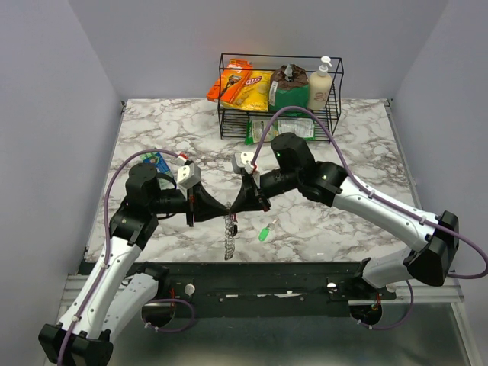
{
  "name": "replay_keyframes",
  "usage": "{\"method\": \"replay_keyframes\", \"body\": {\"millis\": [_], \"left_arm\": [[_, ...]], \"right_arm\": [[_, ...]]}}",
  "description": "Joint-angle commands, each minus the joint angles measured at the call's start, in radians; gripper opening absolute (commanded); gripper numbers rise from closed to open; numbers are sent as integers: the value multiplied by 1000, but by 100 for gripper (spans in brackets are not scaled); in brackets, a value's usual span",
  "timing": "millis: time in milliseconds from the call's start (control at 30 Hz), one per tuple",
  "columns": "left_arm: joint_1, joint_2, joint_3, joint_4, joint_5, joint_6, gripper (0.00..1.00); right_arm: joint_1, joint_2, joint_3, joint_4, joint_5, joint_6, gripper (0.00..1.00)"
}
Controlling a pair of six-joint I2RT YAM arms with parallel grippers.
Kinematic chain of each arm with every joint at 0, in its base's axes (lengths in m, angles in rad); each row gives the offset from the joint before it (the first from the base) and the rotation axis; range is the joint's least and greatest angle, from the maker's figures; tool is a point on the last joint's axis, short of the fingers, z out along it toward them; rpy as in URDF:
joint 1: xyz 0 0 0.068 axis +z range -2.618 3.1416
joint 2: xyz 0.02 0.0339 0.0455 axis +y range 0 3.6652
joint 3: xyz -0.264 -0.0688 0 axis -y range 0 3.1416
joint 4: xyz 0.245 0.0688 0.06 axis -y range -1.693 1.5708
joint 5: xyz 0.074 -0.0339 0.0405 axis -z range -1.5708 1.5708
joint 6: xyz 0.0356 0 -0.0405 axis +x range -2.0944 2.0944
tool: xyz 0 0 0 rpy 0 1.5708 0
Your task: Put the keys on the keyring
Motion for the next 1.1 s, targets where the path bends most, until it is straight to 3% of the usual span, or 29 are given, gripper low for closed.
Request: {"method": "replay_keyframes", "body": {"millis": [0,100,200,467,633,700,900,1067], "left_arm": [[-10,2,21,-18,-56,-1,0],[-18,-6,19,-20,-82,-3,0],[-19,-22,16,-11,-110,-10,0],[-23,-136,-73,164,-302,-116,0],[-26,-168,-111,265,-334,-177,0],[-26,-171,-122,290,-351,-211,0],[-29,-199,-173,405,-398,-272,0],[-35,-194,-222,546,-382,-294,0]], "right_arm": [[1,-30,0,68,-13,9,1],[3,-25,6,66,-1,16,1],[1,-30,5,78,42,32,9],[1,-44,2,162,282,154,37],[-8,-84,-38,232,391,216,57],[-23,-91,-43,239,459,246,60],[-147,-128,-107,288,401,371,67],[-213,-160,-164,328,324,414,80]]}}
